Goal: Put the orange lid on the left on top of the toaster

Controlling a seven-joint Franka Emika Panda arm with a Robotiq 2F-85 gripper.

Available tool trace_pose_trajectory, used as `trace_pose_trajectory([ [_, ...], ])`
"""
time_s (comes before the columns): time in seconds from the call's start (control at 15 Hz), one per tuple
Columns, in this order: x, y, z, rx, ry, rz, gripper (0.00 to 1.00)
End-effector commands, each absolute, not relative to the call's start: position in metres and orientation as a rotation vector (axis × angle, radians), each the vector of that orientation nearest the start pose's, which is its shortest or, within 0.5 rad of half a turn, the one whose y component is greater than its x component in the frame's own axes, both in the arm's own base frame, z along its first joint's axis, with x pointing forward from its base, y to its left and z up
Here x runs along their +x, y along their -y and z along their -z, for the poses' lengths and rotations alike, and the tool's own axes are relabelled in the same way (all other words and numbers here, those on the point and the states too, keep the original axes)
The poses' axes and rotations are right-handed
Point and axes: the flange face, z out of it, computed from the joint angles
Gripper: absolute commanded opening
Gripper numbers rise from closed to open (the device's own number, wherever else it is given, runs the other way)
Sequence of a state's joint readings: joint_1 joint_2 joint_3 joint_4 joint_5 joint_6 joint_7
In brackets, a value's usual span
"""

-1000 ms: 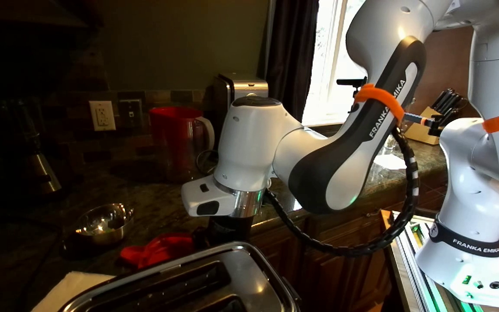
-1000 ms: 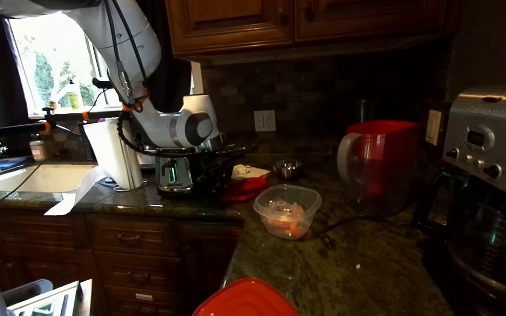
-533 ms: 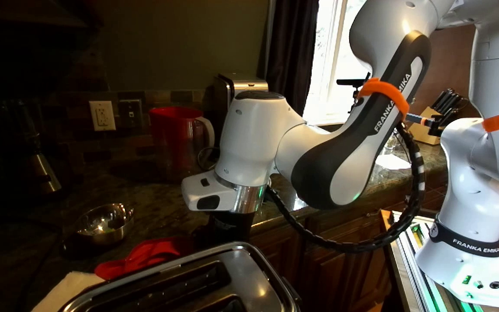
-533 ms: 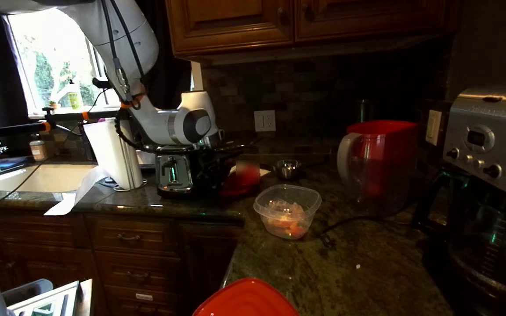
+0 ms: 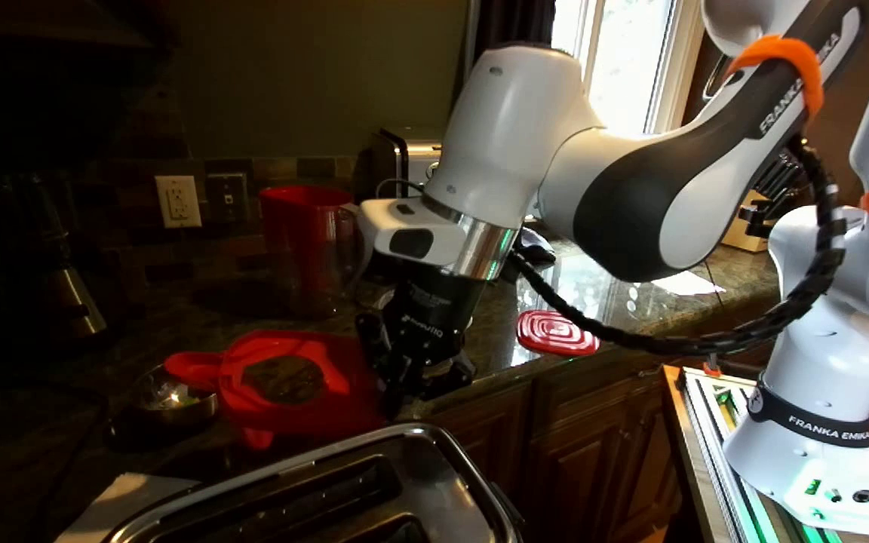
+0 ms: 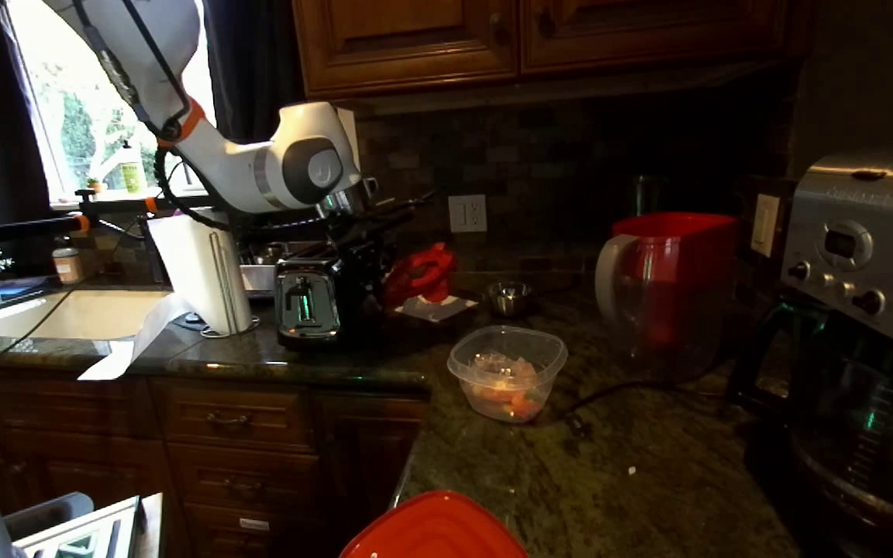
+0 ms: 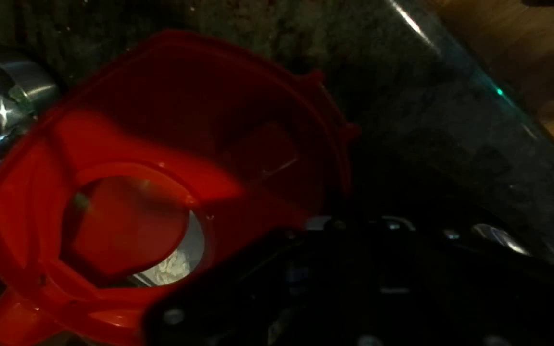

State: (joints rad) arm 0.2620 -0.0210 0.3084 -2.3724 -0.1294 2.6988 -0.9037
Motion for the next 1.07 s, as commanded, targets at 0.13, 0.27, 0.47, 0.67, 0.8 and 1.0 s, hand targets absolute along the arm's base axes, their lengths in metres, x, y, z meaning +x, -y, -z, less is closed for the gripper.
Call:
trace_pose_trajectory([
  [0.13,0.396,-0.285,-0.435,2.031,-2.254,-0.385,0.02],
  [0.27,0.387,-0.283,-0.468,1.988,-2.27,-0.337,0.02],
  [0.47,0.376,-0.289,-0.514,1.916,-2.32,-0.313,0.02],
  [0.67,0.361,-0.294,-0.542,1.858,-2.37,-0.24,0.02],
  [0.8,0.347,-0.294,-0.551,1.84,-2.404,-0.184,0.02],
  [1.0,0.319,-0.292,-0.559,1.81,-2.477,-0.114,0.02],
])
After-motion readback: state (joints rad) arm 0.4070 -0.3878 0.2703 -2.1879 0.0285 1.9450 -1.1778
